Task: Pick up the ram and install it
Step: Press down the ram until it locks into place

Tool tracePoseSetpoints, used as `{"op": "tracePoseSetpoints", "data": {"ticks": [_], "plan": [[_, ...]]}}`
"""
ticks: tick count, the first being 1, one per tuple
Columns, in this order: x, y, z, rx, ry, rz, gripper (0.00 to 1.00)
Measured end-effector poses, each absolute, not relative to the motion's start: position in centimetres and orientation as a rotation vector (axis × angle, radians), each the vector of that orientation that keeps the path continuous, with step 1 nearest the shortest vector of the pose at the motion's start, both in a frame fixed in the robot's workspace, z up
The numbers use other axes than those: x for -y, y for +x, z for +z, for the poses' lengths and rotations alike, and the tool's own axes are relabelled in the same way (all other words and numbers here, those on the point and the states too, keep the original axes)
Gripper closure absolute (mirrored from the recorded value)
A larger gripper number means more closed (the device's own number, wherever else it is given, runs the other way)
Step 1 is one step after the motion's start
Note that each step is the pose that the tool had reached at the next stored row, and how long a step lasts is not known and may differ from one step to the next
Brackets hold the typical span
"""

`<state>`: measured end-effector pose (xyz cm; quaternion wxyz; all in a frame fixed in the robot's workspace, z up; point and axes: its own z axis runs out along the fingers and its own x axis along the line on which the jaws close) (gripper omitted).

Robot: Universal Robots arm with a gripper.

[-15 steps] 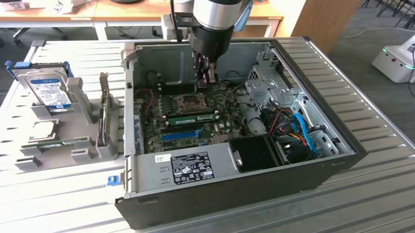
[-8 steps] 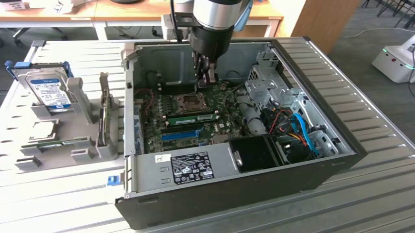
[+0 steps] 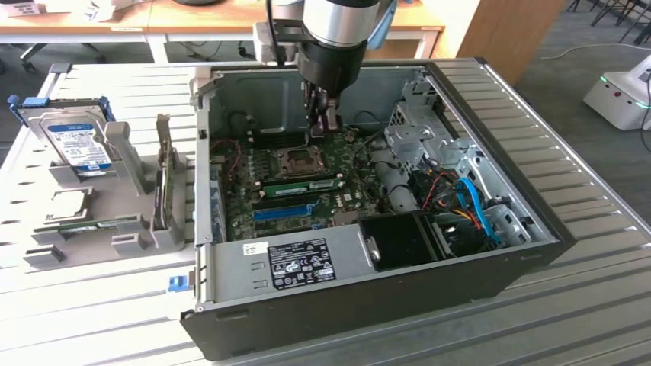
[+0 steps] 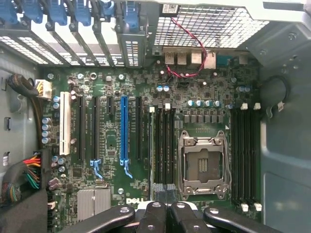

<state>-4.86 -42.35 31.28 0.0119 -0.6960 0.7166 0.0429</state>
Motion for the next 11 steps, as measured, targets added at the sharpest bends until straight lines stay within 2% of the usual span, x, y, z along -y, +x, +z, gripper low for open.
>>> {"op": "tracePoseSetpoints", "data": {"ticks": [11], "plan": [[42.36,-4.87,31.27,-2.384,-1.995,0.13,0.89]]}}
